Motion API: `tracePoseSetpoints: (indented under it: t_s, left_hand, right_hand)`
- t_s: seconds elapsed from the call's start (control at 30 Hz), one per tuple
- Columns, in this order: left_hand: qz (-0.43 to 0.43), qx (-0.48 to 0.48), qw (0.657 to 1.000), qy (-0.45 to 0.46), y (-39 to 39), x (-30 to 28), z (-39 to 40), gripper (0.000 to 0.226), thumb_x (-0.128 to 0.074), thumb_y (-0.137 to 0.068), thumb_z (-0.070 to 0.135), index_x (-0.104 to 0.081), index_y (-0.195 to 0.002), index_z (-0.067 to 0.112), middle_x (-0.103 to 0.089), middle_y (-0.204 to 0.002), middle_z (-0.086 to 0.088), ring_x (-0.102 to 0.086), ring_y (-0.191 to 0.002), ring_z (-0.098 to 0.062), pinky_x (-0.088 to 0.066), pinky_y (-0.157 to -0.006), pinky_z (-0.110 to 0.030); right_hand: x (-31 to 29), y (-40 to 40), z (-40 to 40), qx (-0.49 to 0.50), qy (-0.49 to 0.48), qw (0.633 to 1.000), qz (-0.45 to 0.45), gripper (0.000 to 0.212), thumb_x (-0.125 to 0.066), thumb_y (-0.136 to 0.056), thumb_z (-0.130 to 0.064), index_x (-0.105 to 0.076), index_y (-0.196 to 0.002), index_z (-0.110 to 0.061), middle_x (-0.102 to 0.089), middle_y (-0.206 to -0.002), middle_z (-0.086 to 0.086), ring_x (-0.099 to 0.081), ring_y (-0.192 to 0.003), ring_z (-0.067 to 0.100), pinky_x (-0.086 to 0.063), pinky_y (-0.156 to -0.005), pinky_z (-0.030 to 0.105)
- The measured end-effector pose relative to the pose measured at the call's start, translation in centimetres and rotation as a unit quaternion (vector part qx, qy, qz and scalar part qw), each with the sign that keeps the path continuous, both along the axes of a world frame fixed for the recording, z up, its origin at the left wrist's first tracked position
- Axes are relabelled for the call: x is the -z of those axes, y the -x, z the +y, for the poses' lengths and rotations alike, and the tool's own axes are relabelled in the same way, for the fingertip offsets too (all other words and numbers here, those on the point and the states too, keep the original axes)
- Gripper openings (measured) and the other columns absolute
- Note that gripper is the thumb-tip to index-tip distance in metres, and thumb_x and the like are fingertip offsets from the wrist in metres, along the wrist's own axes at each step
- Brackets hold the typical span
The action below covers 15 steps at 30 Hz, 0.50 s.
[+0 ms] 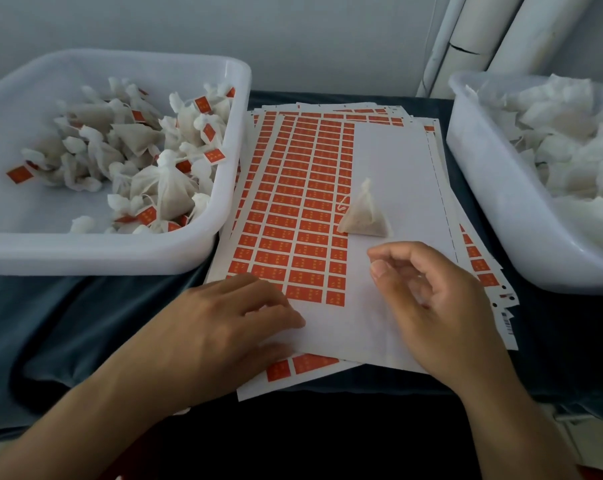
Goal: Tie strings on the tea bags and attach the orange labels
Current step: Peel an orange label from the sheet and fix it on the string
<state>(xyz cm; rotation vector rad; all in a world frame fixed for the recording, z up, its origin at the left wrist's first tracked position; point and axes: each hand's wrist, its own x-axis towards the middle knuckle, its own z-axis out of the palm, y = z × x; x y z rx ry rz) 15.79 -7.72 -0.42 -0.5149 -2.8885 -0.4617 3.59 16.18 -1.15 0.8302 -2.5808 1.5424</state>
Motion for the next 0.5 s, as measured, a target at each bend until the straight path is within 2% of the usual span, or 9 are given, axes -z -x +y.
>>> tracePoseSetpoints:
  t_s: [0.13,0.3,0.4,0.5]
  left_hand:
    - [-0.004,-0.018,1.0,-0.002,-0.3,-0.2,0.5,0.042,-0.068,-0.092,0.054,-0.065,-0.129,0.033,-0.064,-0.125,0.014,-0.06,-0.114,-0.004,-0.058,-0.092,-0.029]
    - [0.018,0.007,1.0,0.016,0.1,0.2,1.3,0.031,-0.067,-0.097,0.042,-0.067,-0.125,0.028,-0.068,-0.121,0.008,-0.065,-0.109,-0.008,-0.061,-0.086,-0.034]
    - [0.015,0.007,1.0,0.001,0.2,0.2,1.7,0.031,-0.068,-0.097,0.044,-0.066,-0.125,0.03,-0.066,-0.12,0.01,-0.063,-0.107,-0.006,-0.058,-0.086,-0.028]
    - [0.014,0.002,1.0,-0.004,0.7,0.2,2.3,0.034,-0.067,-0.097,0.046,-0.063,-0.128,0.031,-0.065,-0.123,0.01,-0.062,-0.111,-0.007,-0.059,-0.086,-0.031]
  right_hand:
    - [0.0,-0.4,-0.3,-0.004,-0.005,1.0,0.0,0.03,-0.055,-0.093,-0.051,-0.069,-0.113,-0.033,-0.068,-0.109,-0.028,-0.062,-0.106,-0.011,-0.045,-0.087,0.001]
    - [0.1,-1.1,-0.6,-0.013,-0.014,1.0,-0.003,0.03,-0.056,-0.093,-0.052,-0.069,-0.112,-0.032,-0.068,-0.11,-0.028,-0.062,-0.106,-0.011,-0.046,-0.087,0.002]
    - [0.1,-1.2,-0.8,-0.016,-0.012,1.0,-0.007,0.034,-0.054,-0.092,-0.054,-0.069,-0.112,-0.031,-0.068,-0.11,-0.027,-0.061,-0.107,-0.012,-0.046,-0.088,0.002]
    - [0.2,-1.3,-0.9,-0.025,-0.016,0.999,-0.015,0.035,-0.055,-0.092,-0.054,-0.067,-0.113,-0.029,-0.068,-0.112,-0.025,-0.06,-0.109,-0.013,-0.046,-0.088,0.001]
